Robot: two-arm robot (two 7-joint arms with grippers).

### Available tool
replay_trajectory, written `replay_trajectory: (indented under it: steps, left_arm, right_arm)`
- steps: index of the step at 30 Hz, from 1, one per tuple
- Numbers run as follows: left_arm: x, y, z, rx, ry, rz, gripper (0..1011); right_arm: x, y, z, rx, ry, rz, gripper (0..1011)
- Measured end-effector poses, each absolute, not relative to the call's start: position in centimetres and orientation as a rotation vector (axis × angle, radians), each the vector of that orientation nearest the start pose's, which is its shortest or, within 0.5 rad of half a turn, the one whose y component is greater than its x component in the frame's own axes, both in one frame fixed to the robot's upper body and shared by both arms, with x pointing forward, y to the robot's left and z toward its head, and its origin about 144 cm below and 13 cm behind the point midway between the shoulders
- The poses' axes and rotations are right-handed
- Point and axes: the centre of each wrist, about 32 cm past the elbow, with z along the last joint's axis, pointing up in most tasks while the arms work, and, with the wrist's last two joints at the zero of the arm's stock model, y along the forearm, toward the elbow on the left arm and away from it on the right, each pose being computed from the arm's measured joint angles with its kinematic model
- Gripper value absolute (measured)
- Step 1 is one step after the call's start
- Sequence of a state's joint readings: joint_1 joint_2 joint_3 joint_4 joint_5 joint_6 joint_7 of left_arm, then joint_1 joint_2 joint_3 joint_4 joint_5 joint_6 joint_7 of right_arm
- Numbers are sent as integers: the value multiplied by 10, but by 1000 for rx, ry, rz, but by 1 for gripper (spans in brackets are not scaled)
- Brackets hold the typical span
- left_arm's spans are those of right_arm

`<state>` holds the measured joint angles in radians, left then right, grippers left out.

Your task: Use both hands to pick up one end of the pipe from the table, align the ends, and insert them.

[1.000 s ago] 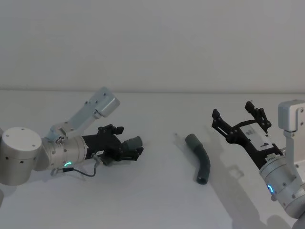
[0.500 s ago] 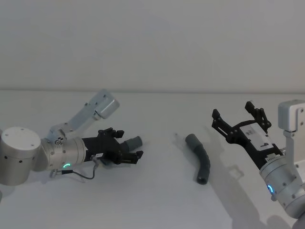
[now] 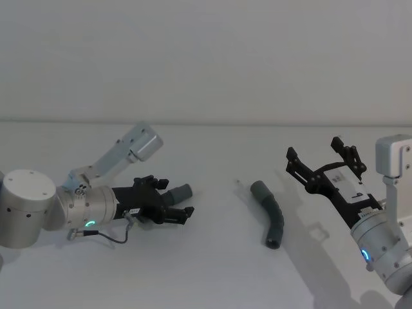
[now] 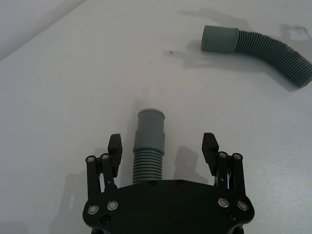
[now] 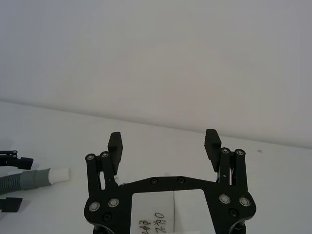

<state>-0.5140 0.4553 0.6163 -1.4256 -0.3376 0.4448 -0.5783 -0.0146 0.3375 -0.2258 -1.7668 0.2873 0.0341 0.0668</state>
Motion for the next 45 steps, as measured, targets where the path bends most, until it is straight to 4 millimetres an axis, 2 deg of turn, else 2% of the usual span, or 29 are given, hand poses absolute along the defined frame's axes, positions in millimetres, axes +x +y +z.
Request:
replay_trajectory:
  steps: [38,41,45]
  left_arm:
    - [559,200,1228,551,58,586,999]
    - [559,199,1229,555,55,586,970]
    - [560,198,1229,558,52,587,872]
  right_arm:
    - [443,-237,1189,26,-75,-1229,1002]
    - [443,-237,1189,26,-75,-1229,1002]
    - [443,-237,1189,26,-75,-1229,1002]
